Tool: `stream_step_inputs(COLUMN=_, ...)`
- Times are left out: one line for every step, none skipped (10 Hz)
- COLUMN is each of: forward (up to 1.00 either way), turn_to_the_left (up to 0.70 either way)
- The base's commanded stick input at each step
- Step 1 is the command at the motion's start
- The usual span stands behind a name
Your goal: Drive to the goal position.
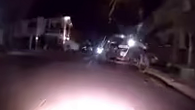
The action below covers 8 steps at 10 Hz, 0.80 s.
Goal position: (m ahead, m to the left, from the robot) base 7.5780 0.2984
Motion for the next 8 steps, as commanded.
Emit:
stream_step_inputs(forward=0.60, turn_to_the_left=0.00)
stream_step_inputs(forward=0.60, turn_to_the_left=0.00)
stream_step_inputs(forward=0.60, turn_to_the_left=0.00)
stream_step_inputs(forward=0.60, turn_to_the_left=0.00)
stream_step_inputs(forward=0.60, turn_to_the_left=0.00)
stream_step_inputs(forward=0.60, turn_to_the_left=0.00)
stream_step_inputs(forward=0.60, turn_to_the_left=0.00)
stream_step_inputs(forward=0.60, turn_to_the_left=0.00)
